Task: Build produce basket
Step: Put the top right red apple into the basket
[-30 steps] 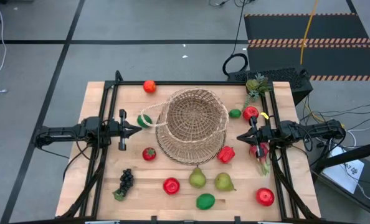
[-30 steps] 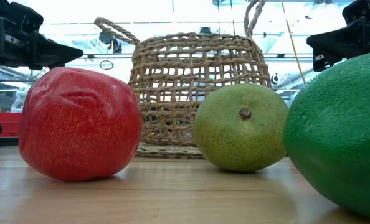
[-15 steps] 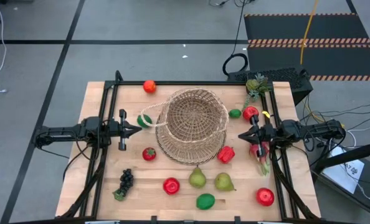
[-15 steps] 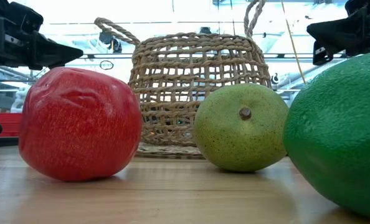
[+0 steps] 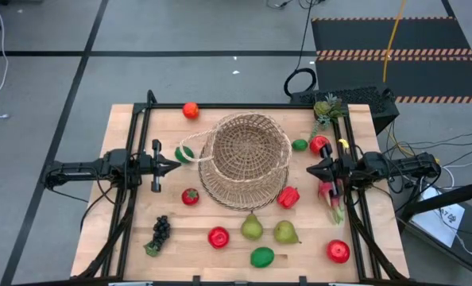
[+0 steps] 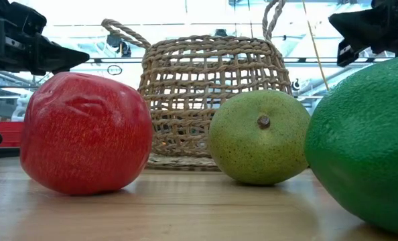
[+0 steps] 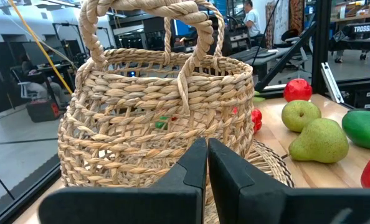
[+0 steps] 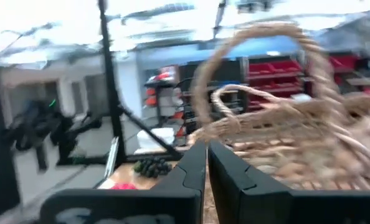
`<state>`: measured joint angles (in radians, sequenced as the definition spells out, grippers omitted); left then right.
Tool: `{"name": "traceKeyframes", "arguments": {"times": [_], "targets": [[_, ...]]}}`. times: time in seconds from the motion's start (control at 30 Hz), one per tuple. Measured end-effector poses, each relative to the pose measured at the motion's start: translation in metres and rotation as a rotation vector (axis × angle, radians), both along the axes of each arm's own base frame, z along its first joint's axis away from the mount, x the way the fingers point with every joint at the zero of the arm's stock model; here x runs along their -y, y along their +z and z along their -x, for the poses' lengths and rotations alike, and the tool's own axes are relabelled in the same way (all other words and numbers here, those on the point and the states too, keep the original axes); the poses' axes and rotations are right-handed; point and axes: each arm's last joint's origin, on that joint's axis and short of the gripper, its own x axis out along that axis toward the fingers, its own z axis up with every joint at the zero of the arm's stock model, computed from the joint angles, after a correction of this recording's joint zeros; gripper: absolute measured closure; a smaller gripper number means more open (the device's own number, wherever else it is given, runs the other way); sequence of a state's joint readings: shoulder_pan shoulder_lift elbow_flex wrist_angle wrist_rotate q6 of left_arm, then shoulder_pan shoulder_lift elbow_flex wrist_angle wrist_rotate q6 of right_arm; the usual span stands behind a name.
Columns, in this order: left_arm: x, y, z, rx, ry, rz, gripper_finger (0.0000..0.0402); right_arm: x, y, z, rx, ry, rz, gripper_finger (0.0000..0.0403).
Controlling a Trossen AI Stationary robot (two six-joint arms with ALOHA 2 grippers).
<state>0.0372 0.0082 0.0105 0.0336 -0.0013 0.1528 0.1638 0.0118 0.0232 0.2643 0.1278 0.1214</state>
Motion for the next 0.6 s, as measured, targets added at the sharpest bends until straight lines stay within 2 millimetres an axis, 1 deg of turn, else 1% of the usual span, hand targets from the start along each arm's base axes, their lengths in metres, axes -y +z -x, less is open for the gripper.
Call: {"name": "traceKeyframes", "arguments": {"times": [0.07,0.13,0.27,0.33,0.37,0.43,0.6], "targets": [[0.0,0.0,0.0,0.0,0.0,0.0,0.0382,0.0,-0.005,-0.002,-0.062,-0.013,-0.029,0.0392],[0.0,0.0,0.0,0.0,0.0,0.0,0.0382,0.0,-0.015,-0.004,-0.192,-0.01,-0.039,0.0392],[0.0,0.0,0.0,-0.001,0.0,0.0,0.0382,0.0,0.012,-0.003,-0.206,-0.01,-0.071,0.0399],[0.0,0.0,0.0,0.0,0.0,0.0,0.0382,0.0,0.02,-0.004,-0.258,-0.011,-0.062,0.0401],[0.0,0.0,0.0,0.0,0.0,0.0,0.0382,0.0,0.027,-0.004,-0.27,-0.009,-0.059,0.0402],[0.0,0.0,0.0,0.0,-0.001,0.0,0.0382,0.0,0.049,-0.004,-0.256,-0.013,-0.059,0.0402],[0.0,0.0,0.0,0.0,0.0,0.0,0.0382,0.0,0.095,-0.003,-0.326,-0.02,-0.049,0.0402]]}}
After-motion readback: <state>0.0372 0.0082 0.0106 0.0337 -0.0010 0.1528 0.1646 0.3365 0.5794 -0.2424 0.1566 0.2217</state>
